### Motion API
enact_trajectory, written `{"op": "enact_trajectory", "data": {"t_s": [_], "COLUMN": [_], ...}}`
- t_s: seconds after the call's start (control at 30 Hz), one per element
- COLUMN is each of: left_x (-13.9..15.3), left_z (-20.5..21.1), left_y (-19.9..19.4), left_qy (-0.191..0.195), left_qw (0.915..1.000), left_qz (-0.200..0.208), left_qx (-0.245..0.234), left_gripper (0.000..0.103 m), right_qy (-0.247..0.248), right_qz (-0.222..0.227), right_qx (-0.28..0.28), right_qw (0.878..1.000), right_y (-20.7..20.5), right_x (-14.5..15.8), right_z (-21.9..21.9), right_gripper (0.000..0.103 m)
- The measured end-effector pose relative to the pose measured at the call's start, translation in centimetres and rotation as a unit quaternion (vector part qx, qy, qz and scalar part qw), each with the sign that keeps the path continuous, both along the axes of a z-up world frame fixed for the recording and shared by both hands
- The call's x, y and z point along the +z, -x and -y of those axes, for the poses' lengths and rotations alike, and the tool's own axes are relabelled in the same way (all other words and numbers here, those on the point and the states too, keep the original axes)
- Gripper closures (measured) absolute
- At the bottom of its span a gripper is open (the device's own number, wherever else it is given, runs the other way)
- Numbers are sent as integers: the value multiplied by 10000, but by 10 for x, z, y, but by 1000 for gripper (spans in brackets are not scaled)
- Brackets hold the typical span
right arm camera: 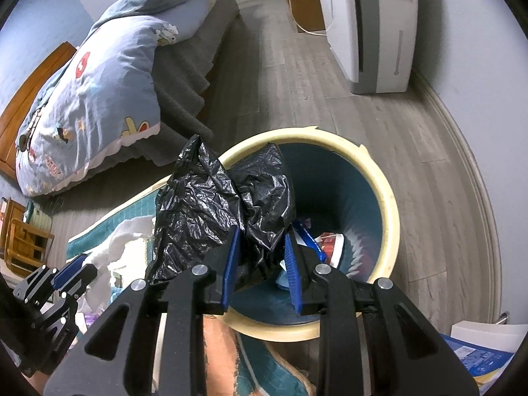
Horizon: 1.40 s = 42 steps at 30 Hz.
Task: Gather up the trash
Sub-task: 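Carry the black bag and white tissue over the bin and open both tools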
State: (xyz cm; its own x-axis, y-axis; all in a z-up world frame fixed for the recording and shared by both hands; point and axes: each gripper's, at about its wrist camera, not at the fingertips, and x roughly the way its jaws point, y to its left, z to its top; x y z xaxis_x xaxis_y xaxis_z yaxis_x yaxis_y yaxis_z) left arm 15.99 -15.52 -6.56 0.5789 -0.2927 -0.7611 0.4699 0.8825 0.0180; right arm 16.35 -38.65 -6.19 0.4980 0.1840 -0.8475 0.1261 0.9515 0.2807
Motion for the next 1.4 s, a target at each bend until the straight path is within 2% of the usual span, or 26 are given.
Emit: {"op": "enact_trajectory", "data": {"t_s": [0.23, 0.47, 0.93, 1.07, 1.2, 1.27, 1.3, 1.33, 1.4], "left_x": [-3, -6, -15, -8, 10, 15, 14, 12, 8], "left_z": [16, 29, 55, 57, 60, 63, 66, 68, 71], "left_y": [-4, -9, -20, -22, -17, -16, -17, -17, -17], "left_qy": [111, 387, 367, 644, 998, 1138, 1142, 1131, 1089], "left_qw": [9999, 9991, 9992, 9978, 9941, 9922, 9923, 9925, 9931], "left_qz": [-5, -170, -107, 16, 369, 455, 424, 388, 346], "left_qx": [-10, -13, -132, -139, -209, -240, -244, -244, -252], "left_gripper": [84, 84, 84, 84, 84, 79, 71, 58, 48], "right_qy": [69, 63, 388, 437, 479, 440, 423, 423, 471], "right_qz": [-99, -288, -427, -298, -1, 25, 3, -31, -71], "right_qx": [-269, -535, -943, -1017, -1147, -1131, -1098, -1059, -984], "right_qw": [9996, 9981, 9939, 9934, 9922, 9926, 9931, 9935, 9940], "right_y": [2, 4, 9, 11, 15, 15, 15, 14, 13], "right_x": [-8, -21, -25, -21, -10, -9, -10, -11, -12], "right_z": [21, 37, 51, 53, 56, 56, 55, 54, 51], "right_gripper": [77, 77, 77, 77, 75, 70, 64, 60, 50]}}
